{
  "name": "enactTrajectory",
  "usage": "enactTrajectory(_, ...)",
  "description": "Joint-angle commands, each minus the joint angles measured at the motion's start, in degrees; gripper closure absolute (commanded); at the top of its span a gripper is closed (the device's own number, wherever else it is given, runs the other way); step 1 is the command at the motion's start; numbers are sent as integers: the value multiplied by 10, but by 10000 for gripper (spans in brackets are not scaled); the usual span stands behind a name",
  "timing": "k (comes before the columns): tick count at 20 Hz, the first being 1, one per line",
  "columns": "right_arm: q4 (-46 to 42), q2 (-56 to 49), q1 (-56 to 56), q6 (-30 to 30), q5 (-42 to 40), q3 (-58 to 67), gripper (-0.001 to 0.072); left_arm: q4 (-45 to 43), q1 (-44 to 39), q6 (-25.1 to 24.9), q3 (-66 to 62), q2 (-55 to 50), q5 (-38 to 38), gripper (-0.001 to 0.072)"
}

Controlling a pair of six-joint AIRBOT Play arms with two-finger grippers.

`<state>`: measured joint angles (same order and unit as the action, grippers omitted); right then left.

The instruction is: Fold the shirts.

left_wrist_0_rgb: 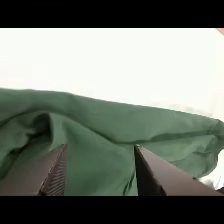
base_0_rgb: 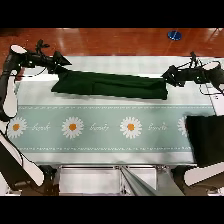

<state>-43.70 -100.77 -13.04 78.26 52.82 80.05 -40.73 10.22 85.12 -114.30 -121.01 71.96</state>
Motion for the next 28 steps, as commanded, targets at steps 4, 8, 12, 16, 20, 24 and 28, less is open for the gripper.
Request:
enactTrajectory(4,-30,40,-66,11,87,30,297,-28,59,48,-38,35,71,201)
enactTrajectory(8,-141,92,-87,76,53,-9,297,-258,89,38,2,141,130,201)
enactTrajectory(12,-75,78,-78,69,9,-84,297,-201,66,4,180,297,19,201)
enactTrajectory(16,-12,34,-69,33,25,-96,296,-97,0,-82,362,434,-71,201)
enactTrajectory(20,43,-5,-42,-13,47,-95,296,-98,-58,-90,396,458,-77,201)
enactTrajectory(24,44,-36,0,-6,51,-82,356,-98,-108,-90,396,442,-95,201)
enactTrajectory(28,37,10,28,-55,122,-47,693,-97,-139,-90,396,416,-85,518)
